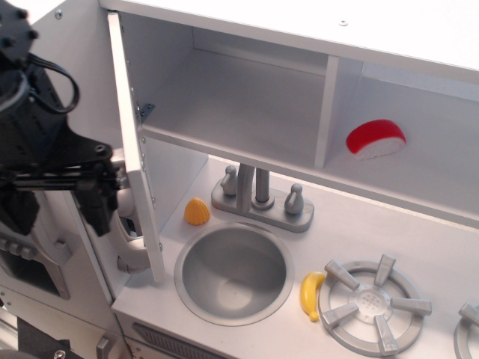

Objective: Close microwave

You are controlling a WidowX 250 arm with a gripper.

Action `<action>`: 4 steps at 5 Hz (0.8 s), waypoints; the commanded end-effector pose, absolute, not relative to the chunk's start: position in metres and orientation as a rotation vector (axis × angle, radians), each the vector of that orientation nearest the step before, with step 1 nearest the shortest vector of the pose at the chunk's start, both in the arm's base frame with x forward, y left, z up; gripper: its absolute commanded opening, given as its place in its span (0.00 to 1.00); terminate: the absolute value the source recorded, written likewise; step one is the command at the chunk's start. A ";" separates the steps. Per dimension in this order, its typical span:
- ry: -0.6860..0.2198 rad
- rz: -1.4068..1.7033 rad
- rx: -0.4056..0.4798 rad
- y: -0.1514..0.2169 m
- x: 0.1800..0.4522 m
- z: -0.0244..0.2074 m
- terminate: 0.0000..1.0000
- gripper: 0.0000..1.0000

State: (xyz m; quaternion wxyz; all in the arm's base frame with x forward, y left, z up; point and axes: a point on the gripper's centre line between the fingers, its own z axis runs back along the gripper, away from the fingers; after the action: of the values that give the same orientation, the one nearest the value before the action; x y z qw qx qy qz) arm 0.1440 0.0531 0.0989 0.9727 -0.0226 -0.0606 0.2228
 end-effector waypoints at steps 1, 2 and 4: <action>-0.178 0.523 -0.020 0.043 0.180 0.101 0.00 1.00; -0.193 0.514 -0.012 0.023 0.186 0.098 0.00 1.00; -0.181 0.556 -0.038 -0.019 0.214 0.108 0.00 1.00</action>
State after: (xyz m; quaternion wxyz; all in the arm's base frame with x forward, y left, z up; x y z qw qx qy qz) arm 0.2088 -0.0210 0.0982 0.9583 -0.0140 -0.0733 0.2760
